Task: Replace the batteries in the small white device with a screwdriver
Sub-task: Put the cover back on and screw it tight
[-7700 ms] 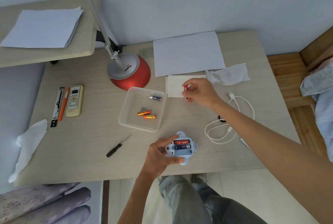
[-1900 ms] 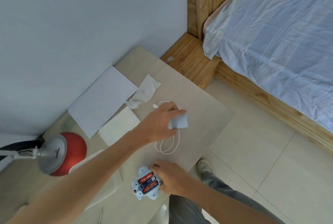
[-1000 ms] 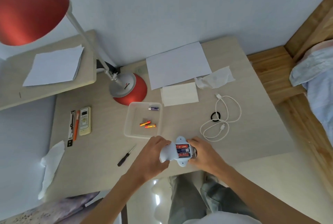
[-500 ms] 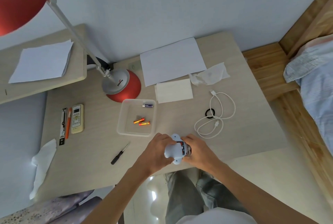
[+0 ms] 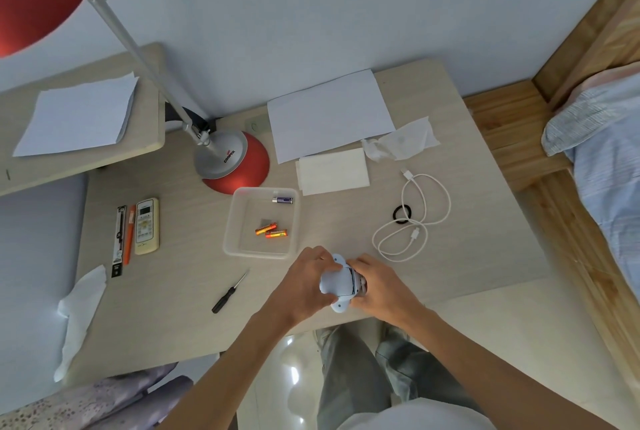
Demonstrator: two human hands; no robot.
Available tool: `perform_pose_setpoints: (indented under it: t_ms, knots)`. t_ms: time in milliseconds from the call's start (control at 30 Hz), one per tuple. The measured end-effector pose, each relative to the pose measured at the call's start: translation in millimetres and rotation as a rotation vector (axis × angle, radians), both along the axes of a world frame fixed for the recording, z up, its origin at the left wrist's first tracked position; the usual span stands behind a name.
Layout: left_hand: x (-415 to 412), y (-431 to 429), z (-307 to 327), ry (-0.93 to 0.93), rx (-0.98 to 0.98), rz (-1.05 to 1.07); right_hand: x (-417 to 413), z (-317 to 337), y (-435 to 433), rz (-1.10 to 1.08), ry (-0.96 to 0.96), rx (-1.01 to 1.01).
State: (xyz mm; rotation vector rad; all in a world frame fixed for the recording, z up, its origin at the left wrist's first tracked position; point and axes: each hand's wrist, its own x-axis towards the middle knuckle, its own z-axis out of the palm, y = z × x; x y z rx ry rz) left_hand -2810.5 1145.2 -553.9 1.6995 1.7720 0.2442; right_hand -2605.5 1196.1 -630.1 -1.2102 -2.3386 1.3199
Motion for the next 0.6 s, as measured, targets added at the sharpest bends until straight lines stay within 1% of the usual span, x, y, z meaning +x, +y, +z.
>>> perform_pose_setpoints:
  t_ms: [300,600]
  knots:
    - [0,-8,1,-0.006,0.007,0.015,-1,1,-1,0.024,-0.009,0.015]
    - [5,-12,-3,-0.089,0.017,0.141,1,0,-2,0.012,-0.005,0.01]
